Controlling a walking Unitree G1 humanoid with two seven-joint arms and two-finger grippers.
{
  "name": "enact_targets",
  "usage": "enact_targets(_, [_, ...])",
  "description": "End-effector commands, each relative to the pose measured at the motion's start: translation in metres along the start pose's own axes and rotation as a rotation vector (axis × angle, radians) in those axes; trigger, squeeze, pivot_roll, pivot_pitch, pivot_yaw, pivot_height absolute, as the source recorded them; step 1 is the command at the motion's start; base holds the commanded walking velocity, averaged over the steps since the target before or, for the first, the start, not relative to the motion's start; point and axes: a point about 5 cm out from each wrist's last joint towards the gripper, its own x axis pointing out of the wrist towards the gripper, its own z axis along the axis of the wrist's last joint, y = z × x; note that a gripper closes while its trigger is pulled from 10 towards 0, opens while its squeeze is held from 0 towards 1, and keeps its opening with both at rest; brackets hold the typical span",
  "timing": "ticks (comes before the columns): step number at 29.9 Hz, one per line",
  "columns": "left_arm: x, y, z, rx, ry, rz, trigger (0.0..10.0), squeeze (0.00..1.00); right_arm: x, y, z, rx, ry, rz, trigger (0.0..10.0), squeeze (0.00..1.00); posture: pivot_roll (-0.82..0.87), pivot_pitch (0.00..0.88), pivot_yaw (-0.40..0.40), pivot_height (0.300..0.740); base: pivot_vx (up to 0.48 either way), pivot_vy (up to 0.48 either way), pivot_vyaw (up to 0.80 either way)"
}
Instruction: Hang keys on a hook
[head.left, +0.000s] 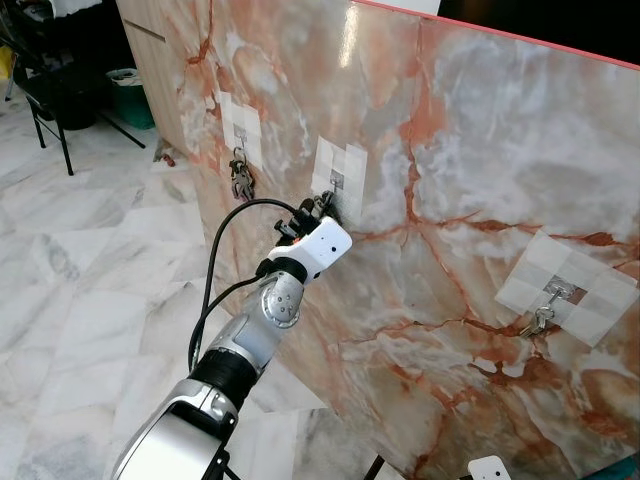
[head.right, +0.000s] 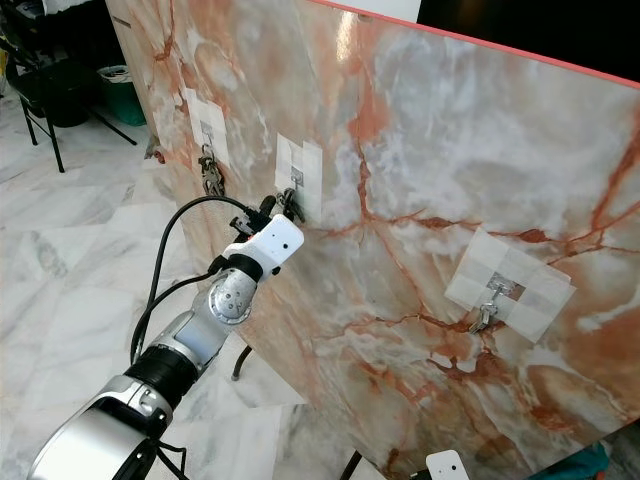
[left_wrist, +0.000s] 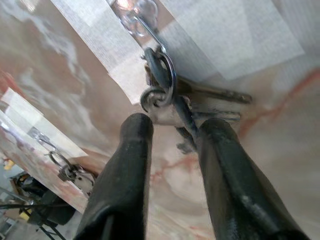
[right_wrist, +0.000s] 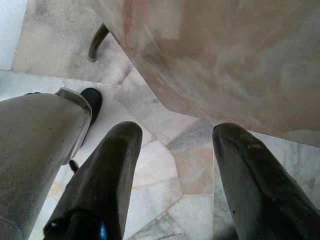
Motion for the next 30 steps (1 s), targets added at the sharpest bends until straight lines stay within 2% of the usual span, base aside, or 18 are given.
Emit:
enact_targets(1, [-0.003,-0.001,0.003,-0.004,-0.017,-0.010,10.0,1.00,0.000,-0.003,0.001,0.008,0.000,-0.007,10.0,0.00,-0.07,0.000,-0.065,0.740,0.000,0.000,0.00])
enact_targets(9, [-0.018,-0.001,-0.004,-0.042,0.002,0.015,10.0,1.00,0.000,-0.003,0.000,0.006,0.001,-0.006,10.0,0.00,-0.06,0.000,-0.071,0.740,0.000,0.000,0.00])
enact_targets(11, [-0.026,-0.001,-0.005,-0.098,0.018,0.019,10.0,1.00,0.000,-0.003,0.000,0.004,0.002,-0.006,10.0,0.00,-0.06,0.000,-0.072,0.740,0.000,0.000,0.00])
enact_targets(13, [-0.030,-0.001,-0.006,-0.116,0.022,0.018,10.0,1.00,0.000,-0.003,0.000,0.003,0.002,-0.006,10.0,0.00,-0.06,0.000,-0.072,0.740,0.000,0.000,0.00])
enact_targets(15, [-0.043,0.001,-0.012,-0.179,0.052,0.024,10.0,1.00,0.000,-0.004,0.000,0.003,0.003,-0.007,10.0,0.00,-0.06,0.000,-0.073,0.740,0.000,0.000,0.00])
enact_targets(16, [-0.043,0.001,-0.012,-0.179,0.052,0.024,10.0,1.00,0.000,-0.004,0.000,0.003,0.003,-0.007,10.0,0.00,-0.06,0.000,-0.073,0.740,0.000,0.000,0.00])
enact_targets(17, [-0.048,0.002,-0.016,-0.198,0.064,0.022,10.0,0.13,0.000,-0.004,0.000,0.002,0.003,-0.008,10.0,0.00,-0.05,0.000,-0.073,0.740,0.000,0.000,0.00])
enact_targets(18, [-0.053,0.003,-0.019,-0.215,0.078,0.019,10.0,0.00,0.000,-0.004,0.000,0.001,0.004,-0.008,10.0,0.00,-0.05,0.000,-0.074,0.740,0.000,0.000,0.00])
enact_targets(24, [-0.087,0.009,-0.049,-0.338,0.224,0.017,10.0,0.00,0.000,-0.005,0.000,-0.008,0.007,-0.007,10.0,0.00,-0.04,0.000,-0.071,0.740,0.000,0.000,0.00])
enact_targets(25, [-0.099,0.015,-0.059,-0.382,0.282,0.043,10.0,0.00,0.000,-0.005,0.000,-0.008,0.007,-0.007,10.0,0.00,-0.04,0.000,-0.063,0.740,0.000,0.000,0.00])
enact_targets(30, [-0.122,0.027,-0.082,-0.366,0.402,0.072,10.0,0.00,0.000,-0.005,0.000,-0.006,0.009,-0.009,10.0,0.00,-0.04,0.000,-0.056,0.740,0.000,0.000,0.00])
